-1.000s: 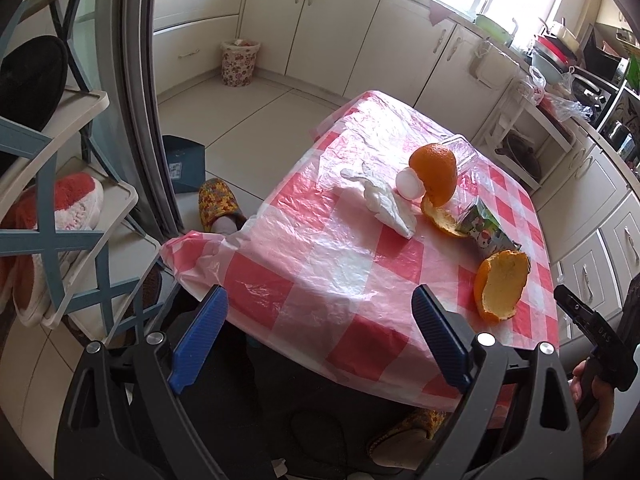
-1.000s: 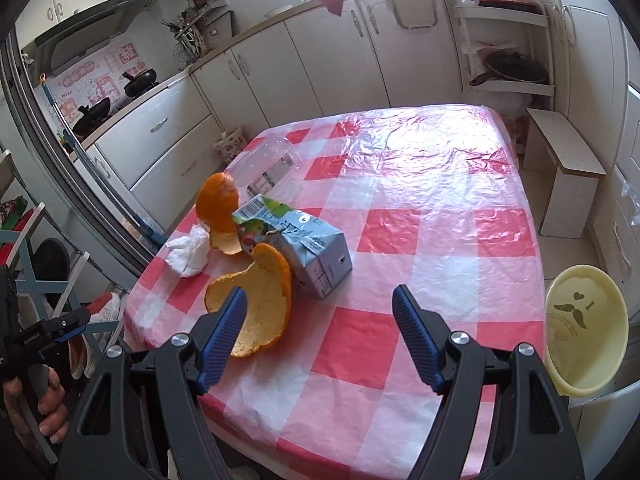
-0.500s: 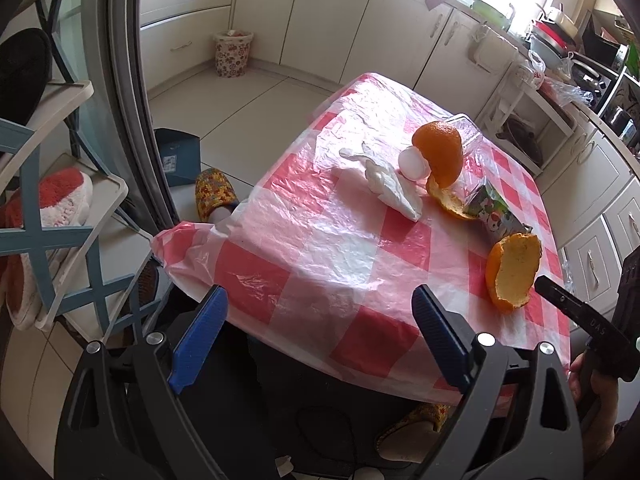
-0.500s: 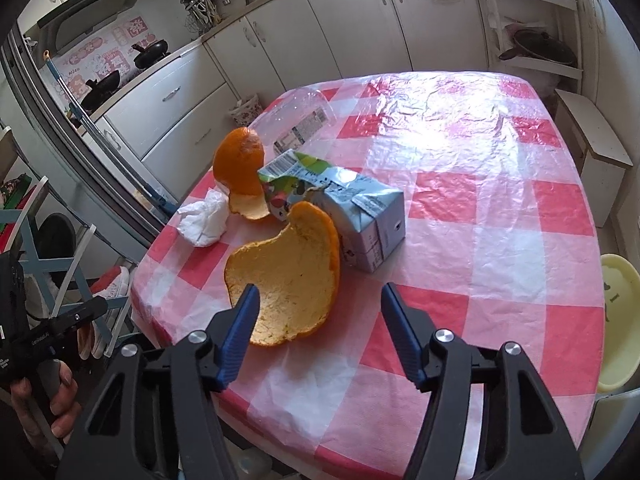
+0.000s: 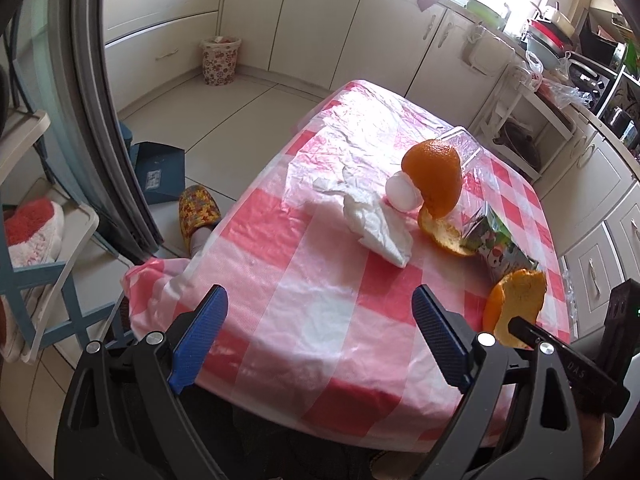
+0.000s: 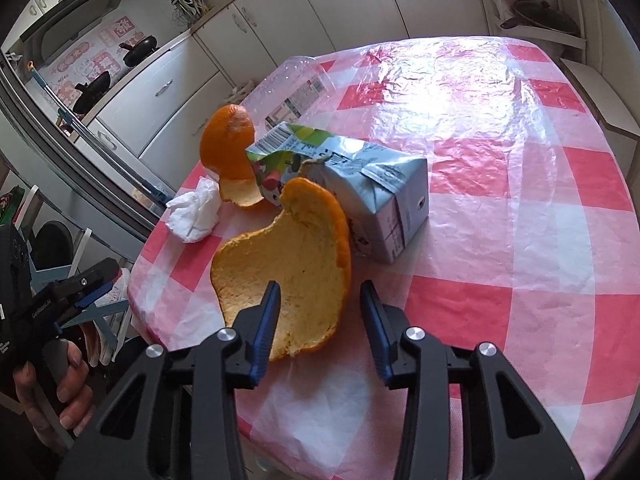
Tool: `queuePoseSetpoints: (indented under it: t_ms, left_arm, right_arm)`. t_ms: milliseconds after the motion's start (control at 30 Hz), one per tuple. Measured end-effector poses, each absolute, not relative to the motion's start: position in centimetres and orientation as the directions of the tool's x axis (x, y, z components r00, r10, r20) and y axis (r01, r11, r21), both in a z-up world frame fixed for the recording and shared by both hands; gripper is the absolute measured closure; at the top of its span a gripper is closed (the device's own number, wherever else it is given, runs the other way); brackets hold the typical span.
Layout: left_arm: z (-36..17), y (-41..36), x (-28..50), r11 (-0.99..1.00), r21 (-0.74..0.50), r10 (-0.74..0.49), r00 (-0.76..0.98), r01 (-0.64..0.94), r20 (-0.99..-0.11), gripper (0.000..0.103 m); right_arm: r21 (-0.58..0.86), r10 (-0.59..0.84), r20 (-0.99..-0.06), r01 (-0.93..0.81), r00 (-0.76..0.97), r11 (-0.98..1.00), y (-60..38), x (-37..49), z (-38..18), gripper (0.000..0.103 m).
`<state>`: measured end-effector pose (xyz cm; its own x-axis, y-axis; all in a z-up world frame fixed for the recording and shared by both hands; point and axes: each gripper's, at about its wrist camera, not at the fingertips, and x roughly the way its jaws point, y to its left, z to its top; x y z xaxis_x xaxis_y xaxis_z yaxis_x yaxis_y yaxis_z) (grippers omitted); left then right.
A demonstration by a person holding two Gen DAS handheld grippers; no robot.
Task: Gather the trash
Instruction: 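Grasp a white tissue with the left tool while the right tool grasps an orange peel, then carry the tissue and orange peel with both tools over the yellow bin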
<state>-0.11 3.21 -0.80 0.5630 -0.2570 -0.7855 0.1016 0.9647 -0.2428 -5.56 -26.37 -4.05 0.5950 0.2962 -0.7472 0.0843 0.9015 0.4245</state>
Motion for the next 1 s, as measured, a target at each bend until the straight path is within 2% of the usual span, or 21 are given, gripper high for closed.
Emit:
queuePoseSetpoints:
  t_ms: [467,567,633,700,767,833,867,900,933,1000]
  left_arm:
    - [-3.1,0.2,5.3,0.963,-0.256,-0.263,0.529,0.088,-0.807,0.013]
    - [-4.1,-0.5,6.7,0.966,-0.247,-0.249,0.519,0.073,-0.818,0.013]
    - [-4.3,-0.9,7.2,0.971,-0.227,-0.229,0.532,0.07,-0.815,0.013]
    - [-4.4,-1.3,7.7,0.974,-0.215,-0.217,0.539,0.067,-0.814,0.013]
    - [-4.4,-1.8,8.1,0.975,-0.209,-0.212,0.551,0.07,-0.807,0.021]
    - [-4.4,-2.3,8.4,0.977,-0.193,-0.209,0.554,0.088,-0.806,0.05]
    - [-4.4,-2.4,8.4,0.976,-0.196,-0.217,0.551,0.099,-0.805,0.06]
    - [-4.5,-2.6,8.5,0.972,-0.205,-0.234,0.543,0.114,-0.806,0.079]
    - [-4.6,-2.7,8.6,0.968,-0.219,-0.252,0.531,0.126,-0.809,0.087]
    - [-4.4,-2.8,8.3,0.965,-0.221,-0.262,0.534,0.14,-0.804,0.09]
  right_arm:
    - [0.449,0.325,-0.737,0.069,0.593,0.891,-26.6,-5.0,-4.3,0.075]
    - [0.457,0.333,-0.734,0.067,0.593,0.887,-26.8,-5.0,-4.4,0.079]
    - [0.463,0.339,-0.732,0.066,0.592,0.884,-26.9,-5.0,-4.4,0.086]
    - [0.469,0.346,-0.729,0.063,0.59,0.881,-27.0,-5.1,-4.3,0.087]
    - [0.472,0.352,-0.727,0.057,0.59,0.88,-26.9,-5.2,-4.2,0.089]
    - [0.475,0.359,-0.723,0.048,0.591,0.878,-26.8,-5.3,-4.0,0.092]
    - [0.476,0.362,-0.72,0.042,0.592,0.878,-26.7,-5.4,-3.9,0.093]
    - [0.476,0.364,-0.718,0.037,0.593,0.878,-26.6,-5.5,-3.8,0.095]
    - [0.476,0.366,-0.718,0.034,0.593,0.879,-26.6,-5.6,-3.8,0.096]
    - [0.477,0.368,-0.715,0.029,0.595,0.879,-26.5,-5.7,-3.6,0.097]
